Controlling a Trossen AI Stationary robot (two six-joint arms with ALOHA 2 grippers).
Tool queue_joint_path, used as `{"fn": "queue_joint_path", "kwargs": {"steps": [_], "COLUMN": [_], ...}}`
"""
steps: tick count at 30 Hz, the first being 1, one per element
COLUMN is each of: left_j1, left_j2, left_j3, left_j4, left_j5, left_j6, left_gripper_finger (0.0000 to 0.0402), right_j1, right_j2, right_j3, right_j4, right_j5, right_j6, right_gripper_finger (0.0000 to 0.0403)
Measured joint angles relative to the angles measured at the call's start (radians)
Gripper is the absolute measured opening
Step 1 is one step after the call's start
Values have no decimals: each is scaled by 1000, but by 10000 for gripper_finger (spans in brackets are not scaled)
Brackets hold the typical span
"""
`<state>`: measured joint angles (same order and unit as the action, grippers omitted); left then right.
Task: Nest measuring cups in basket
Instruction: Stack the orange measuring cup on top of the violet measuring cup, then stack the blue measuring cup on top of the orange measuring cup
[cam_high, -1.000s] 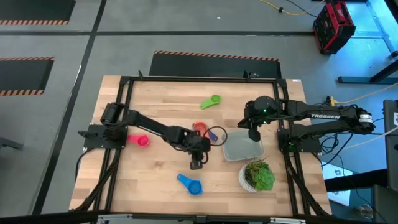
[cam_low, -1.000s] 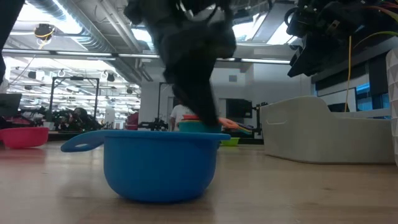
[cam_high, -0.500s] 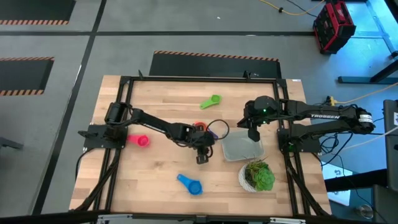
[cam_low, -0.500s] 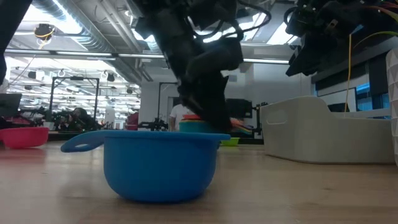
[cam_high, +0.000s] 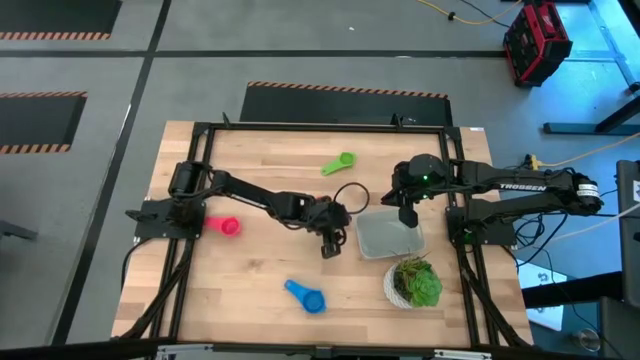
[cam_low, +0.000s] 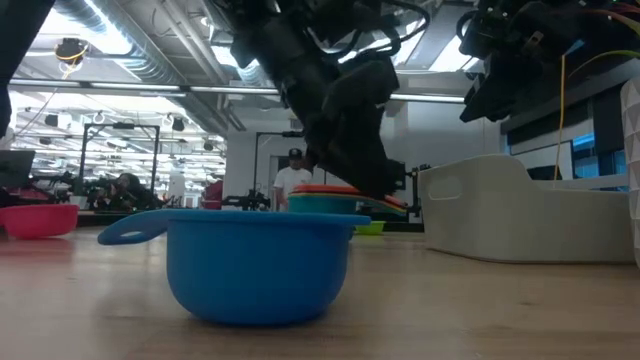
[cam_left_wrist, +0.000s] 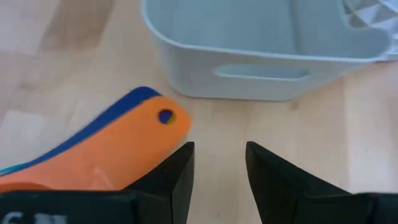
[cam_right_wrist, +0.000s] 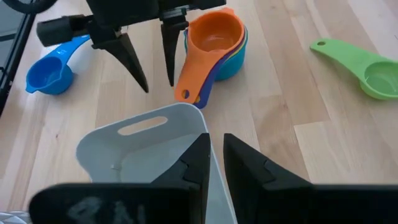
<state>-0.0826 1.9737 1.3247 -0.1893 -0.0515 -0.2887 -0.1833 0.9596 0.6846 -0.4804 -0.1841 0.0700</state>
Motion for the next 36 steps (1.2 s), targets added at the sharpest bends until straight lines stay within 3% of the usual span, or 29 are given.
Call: {"fn": "queue_joint_path", "kwargs": {"steps": [11,21,26,36], "left_j1": [-36,-174,-272,-401], "left_j2": [-106,-154,-154,-144], "left_j3": [1,0,0,0], "left_j4": [-79,-140,-144,-154], "left_j5": [238,493,473,254], "left_j6": [-207,-810,-1059,-1499], "left_gripper_finger": [137,137,137,137], "right_j1": [0,0,0,0], "right_j2": [0,0,0,0], "right_j3": [0,0,0,0], "right_j4": [-1,-1,-1,-1], "right_j5": [0,0,0,0], "right_j6": [0,0,-3,-3], "right_gripper_finger": [51,51,51,51]}}
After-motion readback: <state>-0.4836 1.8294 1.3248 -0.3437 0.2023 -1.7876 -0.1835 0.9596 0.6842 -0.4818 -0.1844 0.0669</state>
